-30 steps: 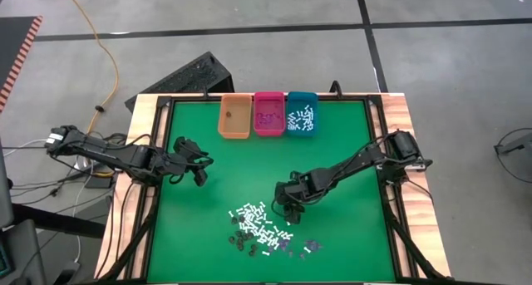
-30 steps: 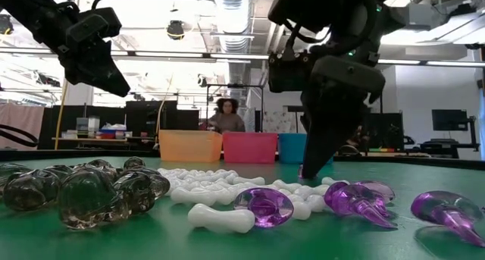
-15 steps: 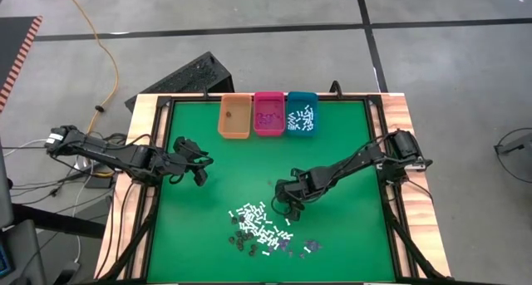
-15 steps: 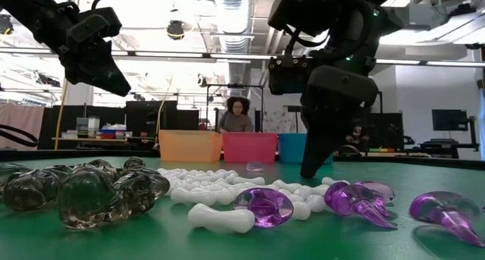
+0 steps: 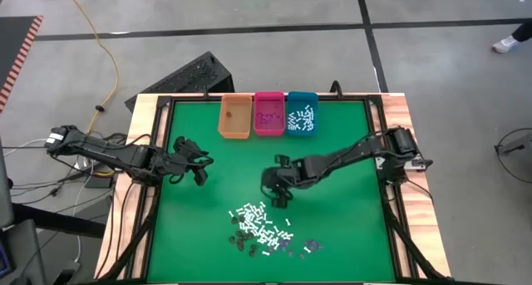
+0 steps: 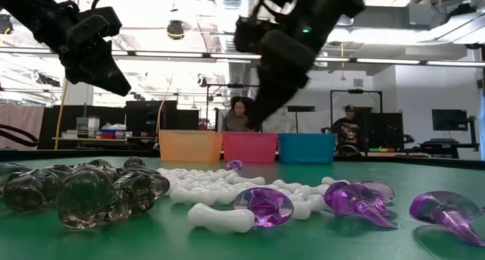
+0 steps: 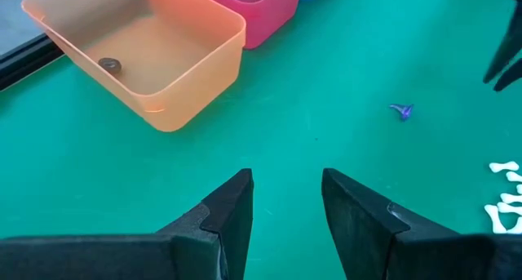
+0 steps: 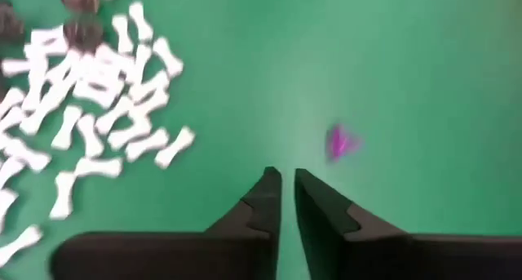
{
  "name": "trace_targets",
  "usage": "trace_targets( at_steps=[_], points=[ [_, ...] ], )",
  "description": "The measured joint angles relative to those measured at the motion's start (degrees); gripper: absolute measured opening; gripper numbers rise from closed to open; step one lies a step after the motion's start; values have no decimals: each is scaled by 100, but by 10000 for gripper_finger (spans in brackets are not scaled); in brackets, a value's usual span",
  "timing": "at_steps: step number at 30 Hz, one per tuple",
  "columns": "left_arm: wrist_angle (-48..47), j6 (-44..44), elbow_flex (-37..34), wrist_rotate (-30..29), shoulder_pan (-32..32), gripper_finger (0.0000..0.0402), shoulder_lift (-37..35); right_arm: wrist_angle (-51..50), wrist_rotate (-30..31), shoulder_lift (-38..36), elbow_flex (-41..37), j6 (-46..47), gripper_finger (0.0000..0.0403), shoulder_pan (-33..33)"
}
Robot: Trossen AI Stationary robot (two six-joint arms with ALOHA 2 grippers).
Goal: Sort Halloween decoration
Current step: Put the violet witch hat toy into the red bin
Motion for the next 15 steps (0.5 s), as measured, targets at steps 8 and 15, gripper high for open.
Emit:
trace_targets(
  at_steps=[8,15],
  points=[
    [0,18,0,-4,0,138,0,271,-192,164,194,-588,184,-392],
    [-13,15,0,-1,0,138,-2,673,-268,563,212,-634,202,-599]
  ],
)
